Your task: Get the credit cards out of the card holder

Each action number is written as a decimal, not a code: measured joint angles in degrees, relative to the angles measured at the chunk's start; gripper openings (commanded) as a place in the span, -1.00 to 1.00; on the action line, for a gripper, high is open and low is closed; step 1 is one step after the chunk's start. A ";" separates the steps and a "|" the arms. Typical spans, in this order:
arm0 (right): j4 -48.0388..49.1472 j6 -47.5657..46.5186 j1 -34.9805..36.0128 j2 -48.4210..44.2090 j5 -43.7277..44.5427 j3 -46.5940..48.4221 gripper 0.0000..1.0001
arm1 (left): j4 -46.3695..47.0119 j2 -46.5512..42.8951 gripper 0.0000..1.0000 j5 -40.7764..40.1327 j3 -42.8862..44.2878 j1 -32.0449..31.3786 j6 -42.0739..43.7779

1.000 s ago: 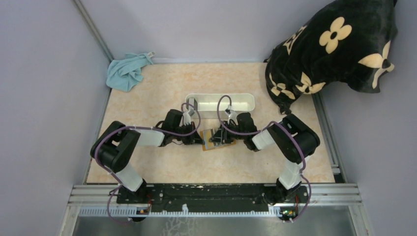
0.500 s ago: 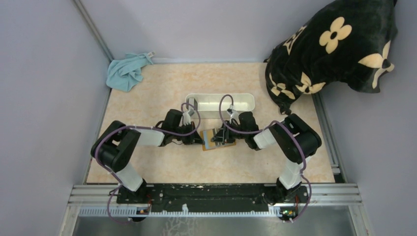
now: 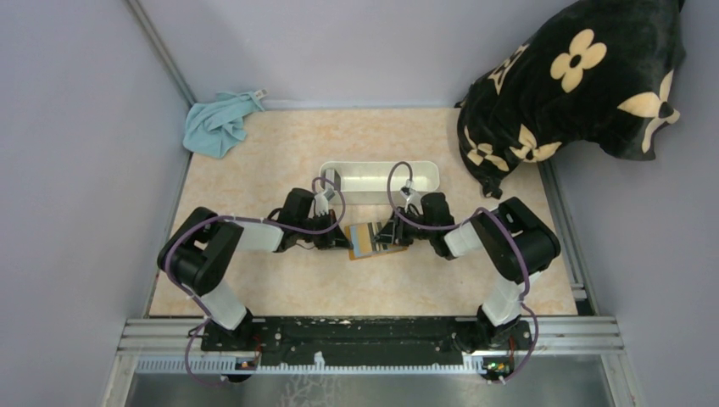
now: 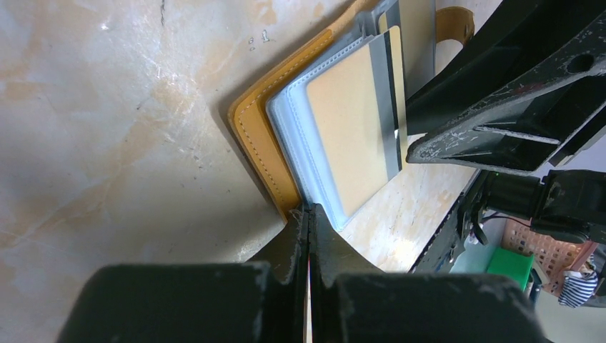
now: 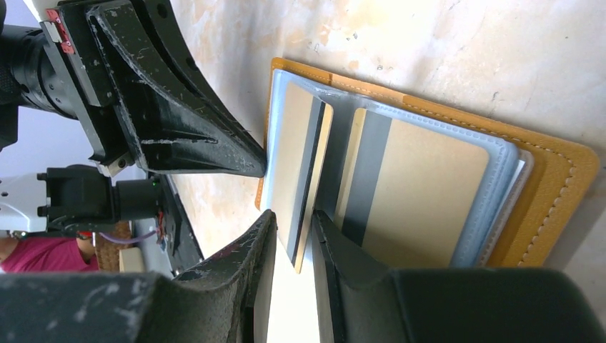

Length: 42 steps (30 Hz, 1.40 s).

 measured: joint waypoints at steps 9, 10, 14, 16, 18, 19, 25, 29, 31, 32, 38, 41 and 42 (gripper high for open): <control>0.46 0.02 -0.70 -0.17 -0.50 -0.57 -0.68 | 0.11 0.02 -1.00 0.02 -0.07 0.00 -0.02; 0.50 0.04 -0.83 -0.15 -0.52 -0.81 -0.69 | 0.15 0.02 -1.00 0.02 -0.09 0.00 -0.02; 0.50 0.11 -0.92 -0.17 -0.72 -1.44 -0.69 | 0.22 0.02 -1.00 0.04 -0.11 0.00 -0.04; 0.70 0.11 -0.92 -0.15 -0.76 -1.64 -0.82 | 0.22 0.02 -1.00 0.04 -0.11 0.00 -0.07; 0.92 0.09 -0.92 -0.15 -0.79 -1.64 -0.96 | 0.24 0.02 -1.00 0.02 -0.11 0.00 -0.07; 1.03 0.11 -0.92 -0.15 -0.79 -1.64 -1.00 | 0.22 0.02 -1.00 0.04 -0.11 0.00 -0.07; 1.33 0.17 -0.94 -0.17 -0.81 -1.64 -1.00 | 0.26 0.07 -1.00 0.09 -0.11 0.02 -0.09; 1.31 0.13 -1.27 -0.17 -0.90 -1.64 -1.00 | 0.28 0.07 -1.00 0.09 -0.11 0.02 -0.09; 1.18 0.11 -2.01 -0.33 -1.14 -1.64 -1.00 | 0.28 0.07 -1.00 0.09 -0.11 0.02 -0.09; 1.07 0.07 -2.51 -0.50 -1.25 -1.64 -1.00 | 0.31 0.07 -1.00 0.07 -0.11 0.02 -0.11; -1.46 -1.16 -6.16 -3.02 -1.84 -1.66 -1.00 | 0.46 0.11 -1.00 0.04 -0.11 0.00 -0.11; -4.02 -2.56 -7.21 -5.97 -1.66 -1.73 -1.00 | 0.46 0.11 -0.91 0.04 -0.09 0.00 -0.11; -4.74 -3.15 -7.32 -6.86 -1.44 -1.73 -1.00 | 0.46 0.11 -0.83 0.04 -0.09 0.00 -0.11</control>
